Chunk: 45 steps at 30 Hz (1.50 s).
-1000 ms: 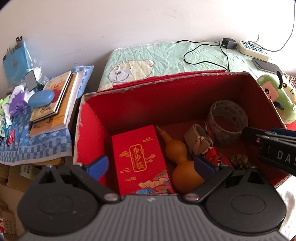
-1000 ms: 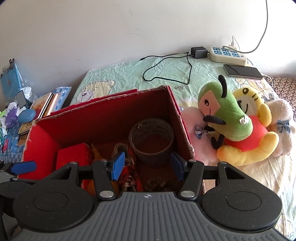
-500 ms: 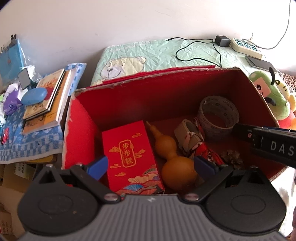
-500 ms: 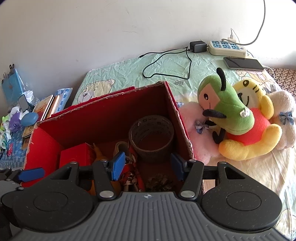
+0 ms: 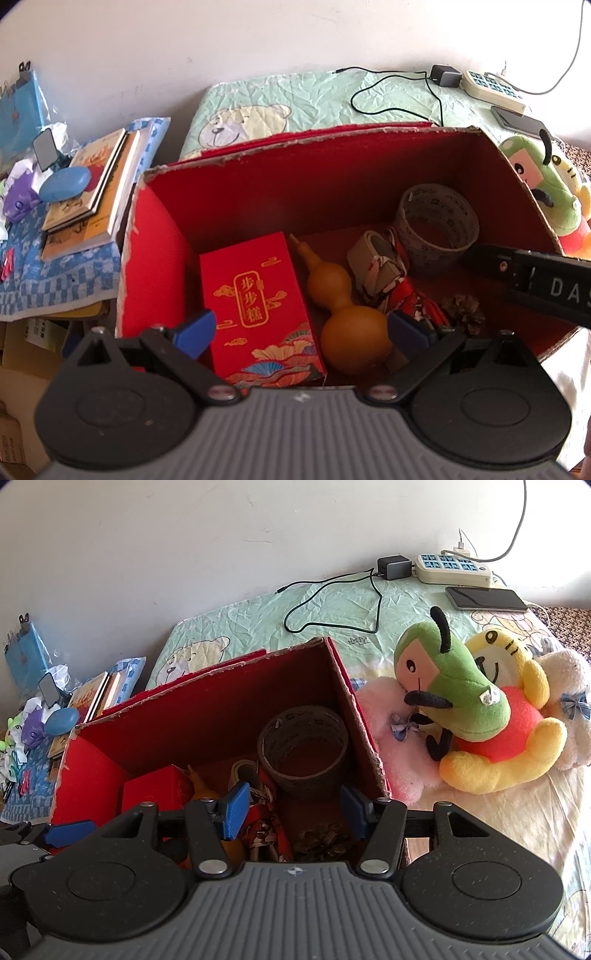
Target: Organize objects
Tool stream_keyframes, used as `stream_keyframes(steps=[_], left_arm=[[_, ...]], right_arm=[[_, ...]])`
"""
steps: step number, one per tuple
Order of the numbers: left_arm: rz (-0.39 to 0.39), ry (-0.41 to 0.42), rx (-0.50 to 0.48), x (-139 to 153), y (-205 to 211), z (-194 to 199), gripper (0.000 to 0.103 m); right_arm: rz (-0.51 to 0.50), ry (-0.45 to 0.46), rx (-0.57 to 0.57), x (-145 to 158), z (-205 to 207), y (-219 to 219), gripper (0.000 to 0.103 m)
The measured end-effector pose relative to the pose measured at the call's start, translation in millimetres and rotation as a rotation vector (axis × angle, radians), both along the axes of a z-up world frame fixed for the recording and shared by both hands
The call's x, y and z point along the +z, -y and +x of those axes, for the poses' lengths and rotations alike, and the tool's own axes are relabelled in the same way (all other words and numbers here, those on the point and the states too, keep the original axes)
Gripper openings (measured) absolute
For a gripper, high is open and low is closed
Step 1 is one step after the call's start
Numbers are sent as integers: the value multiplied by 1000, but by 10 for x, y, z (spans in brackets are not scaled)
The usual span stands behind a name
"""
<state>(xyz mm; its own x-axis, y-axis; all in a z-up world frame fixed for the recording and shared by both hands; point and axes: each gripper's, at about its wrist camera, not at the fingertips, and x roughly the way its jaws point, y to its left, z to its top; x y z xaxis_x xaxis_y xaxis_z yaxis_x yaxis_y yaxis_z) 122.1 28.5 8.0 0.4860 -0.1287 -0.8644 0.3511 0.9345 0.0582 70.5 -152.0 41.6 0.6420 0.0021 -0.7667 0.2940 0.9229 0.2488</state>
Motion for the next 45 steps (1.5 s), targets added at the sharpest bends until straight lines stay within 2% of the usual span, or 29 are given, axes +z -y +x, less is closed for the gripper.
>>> stream_keyframes(steps=[12,45], left_arm=[[4,-23,21,-44,-29,51,100],[10,-51,30,-120,-47,92,100]], right_arm=[[-44,-11,18,-30,14,-37,57],[-57,-8,23,-47,1,-53,58]])
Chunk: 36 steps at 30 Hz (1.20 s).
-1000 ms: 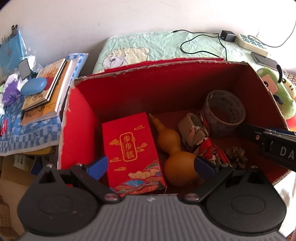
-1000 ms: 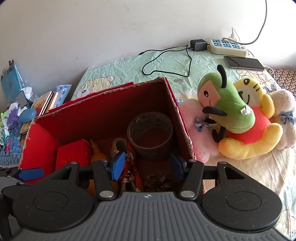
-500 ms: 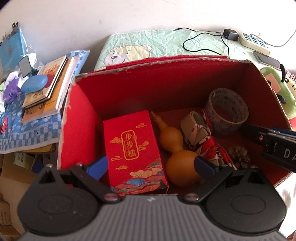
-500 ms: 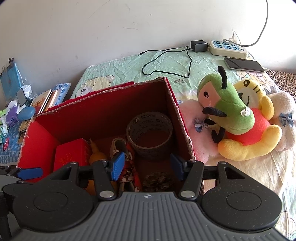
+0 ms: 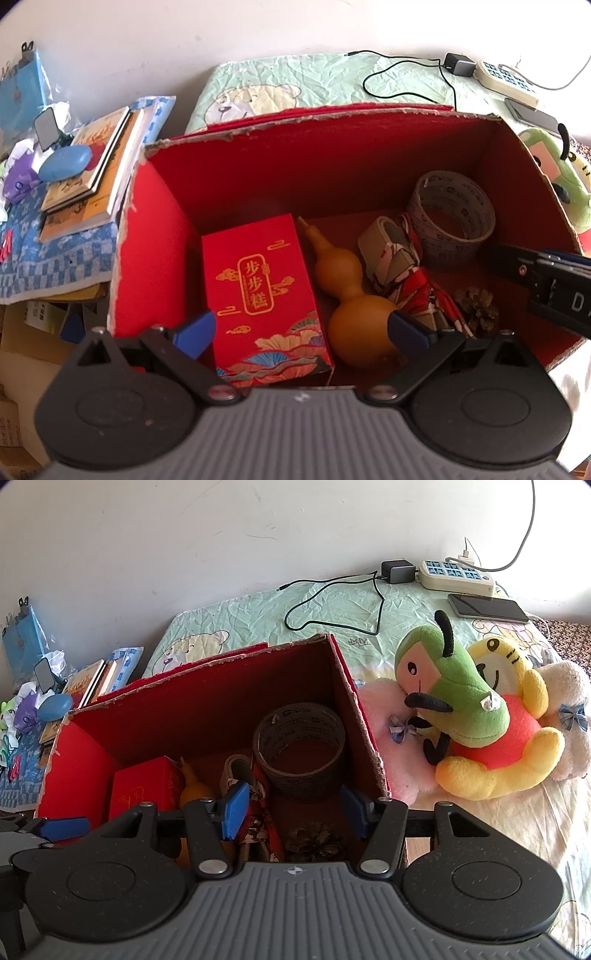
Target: Organize objects
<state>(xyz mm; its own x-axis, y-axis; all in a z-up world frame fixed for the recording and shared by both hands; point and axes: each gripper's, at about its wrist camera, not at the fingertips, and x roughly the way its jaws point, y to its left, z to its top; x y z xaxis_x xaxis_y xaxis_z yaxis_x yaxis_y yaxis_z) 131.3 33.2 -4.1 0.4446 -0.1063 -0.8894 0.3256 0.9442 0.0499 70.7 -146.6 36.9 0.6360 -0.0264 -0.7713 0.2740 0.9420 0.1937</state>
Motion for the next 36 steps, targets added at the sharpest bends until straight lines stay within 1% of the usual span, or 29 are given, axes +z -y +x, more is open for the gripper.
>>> stream_keyframes(steps=[16,27,36], left_arm=[[5,-3,15,-3,-13,21,100],[20,20,15,-3,0,8,100],[24,8,15,-45,-6,21,100]], right_arm=[[-18,-4,9,-10,-1,-20,58],[-24,0,13,-15,0,-22,58],[-27,12,21,-11,-25,-25,58]])
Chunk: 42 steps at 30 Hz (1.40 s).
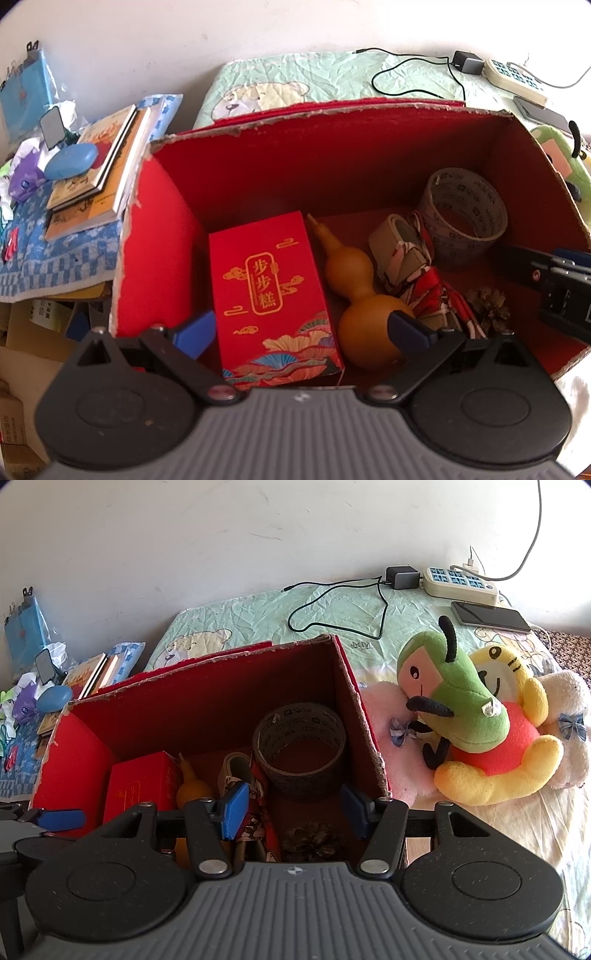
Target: Organize objects
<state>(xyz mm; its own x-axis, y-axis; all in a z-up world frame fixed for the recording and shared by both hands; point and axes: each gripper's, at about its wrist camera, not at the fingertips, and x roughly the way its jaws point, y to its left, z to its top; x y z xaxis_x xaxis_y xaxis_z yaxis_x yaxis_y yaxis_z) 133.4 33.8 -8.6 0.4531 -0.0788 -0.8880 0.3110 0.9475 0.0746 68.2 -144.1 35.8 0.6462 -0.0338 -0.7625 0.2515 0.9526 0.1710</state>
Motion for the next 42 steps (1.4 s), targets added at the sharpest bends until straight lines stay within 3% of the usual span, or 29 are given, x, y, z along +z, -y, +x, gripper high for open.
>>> stream_keyframes(steps=[33,42], left_arm=[[9,-4,1,-59,-5,-17,100],[34,39,3,39,-13,-69,99]], right_arm=[[-2,67,9,-64,4,-92,61],[24,69,25,-61,0,-61,64]])
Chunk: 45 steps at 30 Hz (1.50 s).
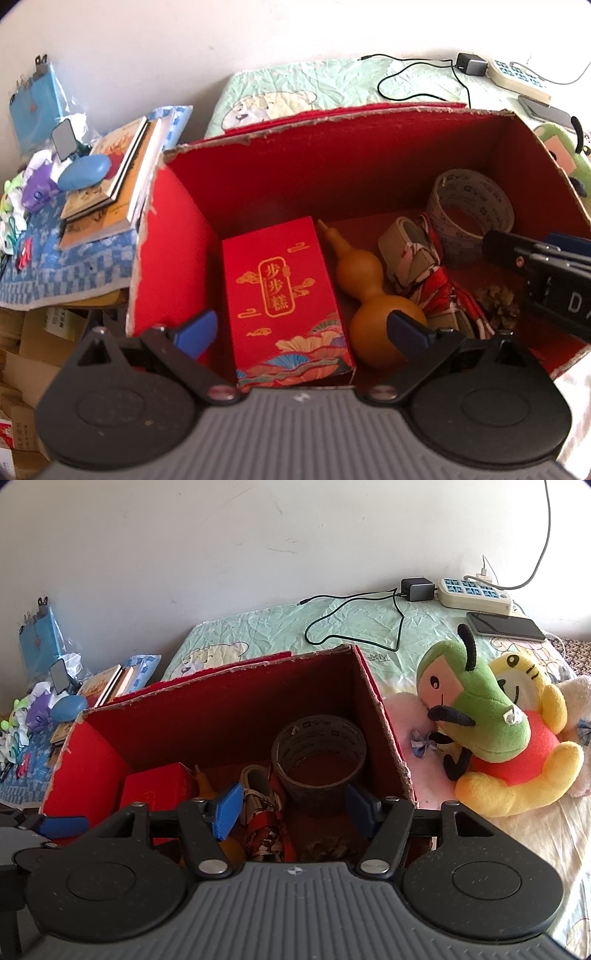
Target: Organize objects
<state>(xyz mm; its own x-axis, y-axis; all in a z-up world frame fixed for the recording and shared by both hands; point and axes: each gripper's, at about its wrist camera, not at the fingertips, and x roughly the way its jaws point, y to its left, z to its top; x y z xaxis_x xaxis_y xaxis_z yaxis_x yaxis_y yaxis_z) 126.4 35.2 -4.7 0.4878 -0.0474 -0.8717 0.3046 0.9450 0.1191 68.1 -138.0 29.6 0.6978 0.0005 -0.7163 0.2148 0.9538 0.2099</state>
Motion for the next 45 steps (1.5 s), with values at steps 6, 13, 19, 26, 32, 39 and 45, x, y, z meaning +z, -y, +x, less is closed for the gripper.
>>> stream_keyframes(steps=[6,13,19,26,32,39,45], left_arm=[[-29,-64,-4,-83,-4,21,94],[-48,-76,-4,-99,-1,15,94],[-56,-97,-1,-131,1,33,96],[-47,-84,-2,-122,15,22,98],[-43,-76,-4,-101,18,13,99],[-31,-55,-8,-77,18,3,99],[-28,-58,-3,-92,16,12,99]], right_arm=[[22,13,4,3,-24,15,64],[26,21,0,3,-33,20,64],[34,24,0,4,-37,34,64],[24,25,2,4,-36,23,64],[17,27,8,1,-40,16,64],[7,28,11,1,-40,5,64],[7,29,11,-3,-49,-1,65]])
